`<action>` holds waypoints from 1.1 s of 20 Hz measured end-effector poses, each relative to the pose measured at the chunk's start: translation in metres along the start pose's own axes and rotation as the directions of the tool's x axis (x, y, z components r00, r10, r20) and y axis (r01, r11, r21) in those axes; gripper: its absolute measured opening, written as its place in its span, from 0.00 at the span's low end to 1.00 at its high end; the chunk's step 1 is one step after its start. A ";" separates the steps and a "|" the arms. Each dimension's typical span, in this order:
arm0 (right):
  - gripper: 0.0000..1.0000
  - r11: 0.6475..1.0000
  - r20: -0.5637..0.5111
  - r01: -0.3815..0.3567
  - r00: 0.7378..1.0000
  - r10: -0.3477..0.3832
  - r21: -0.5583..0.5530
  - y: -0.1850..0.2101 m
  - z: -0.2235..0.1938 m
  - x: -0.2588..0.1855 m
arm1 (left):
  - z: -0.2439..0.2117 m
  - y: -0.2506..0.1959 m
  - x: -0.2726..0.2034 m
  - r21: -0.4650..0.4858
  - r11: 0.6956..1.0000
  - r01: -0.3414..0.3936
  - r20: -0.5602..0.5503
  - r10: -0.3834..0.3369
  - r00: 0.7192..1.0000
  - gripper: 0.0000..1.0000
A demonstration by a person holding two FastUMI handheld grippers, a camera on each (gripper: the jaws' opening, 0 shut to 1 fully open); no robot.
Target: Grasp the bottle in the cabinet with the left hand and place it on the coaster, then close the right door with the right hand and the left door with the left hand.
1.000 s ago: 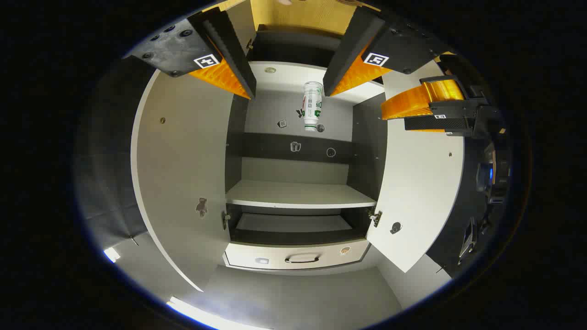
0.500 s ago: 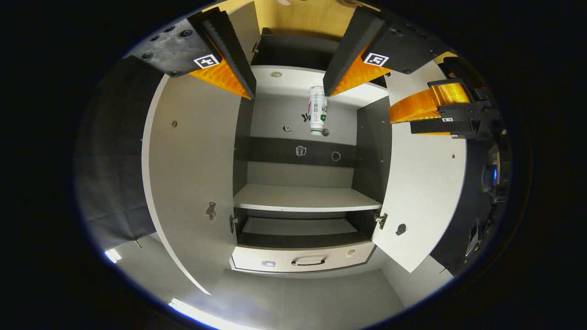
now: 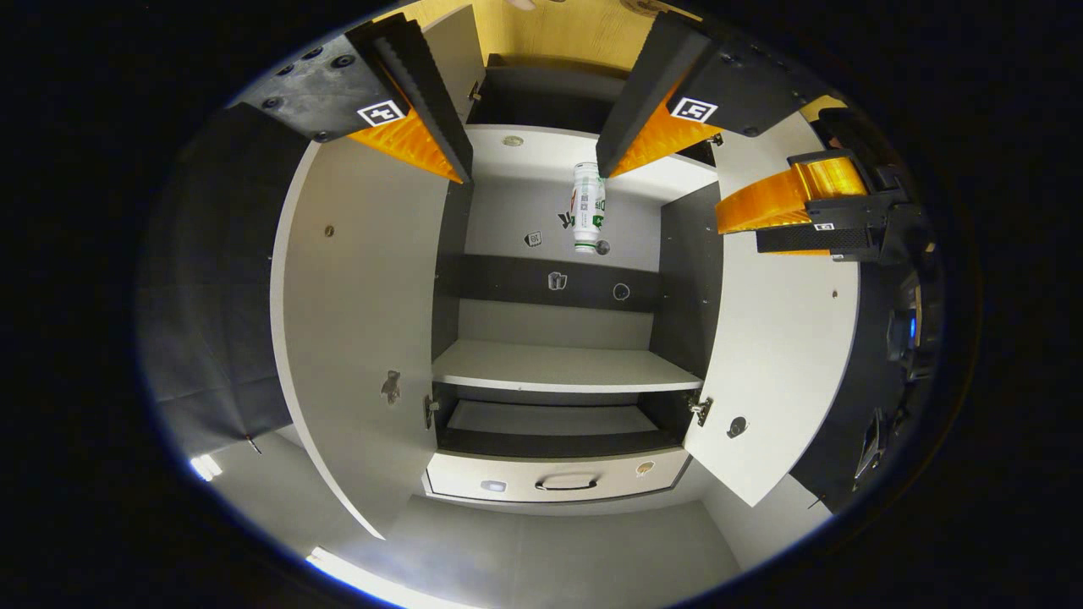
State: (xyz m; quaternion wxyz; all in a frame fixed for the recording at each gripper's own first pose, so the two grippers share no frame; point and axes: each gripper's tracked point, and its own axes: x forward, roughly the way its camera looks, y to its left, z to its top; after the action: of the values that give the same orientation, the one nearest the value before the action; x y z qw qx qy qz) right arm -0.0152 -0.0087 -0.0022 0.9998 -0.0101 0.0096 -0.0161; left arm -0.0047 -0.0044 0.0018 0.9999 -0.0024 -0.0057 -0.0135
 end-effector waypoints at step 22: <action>0.98 0.994 0.047 -0.058 0.997 0.063 -0.093 0.002 -0.008 0.053 | -0.057 0.011 0.173 0.058 0.998 0.039 -0.041 -0.037 0.998 0.94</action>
State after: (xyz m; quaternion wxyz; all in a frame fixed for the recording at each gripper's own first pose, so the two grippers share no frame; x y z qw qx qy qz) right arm 0.0375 -0.0081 -0.0115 0.9982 -0.0562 -0.0144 0.0148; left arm 0.1689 0.0018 -0.0531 0.9990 0.0275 0.0137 -0.0324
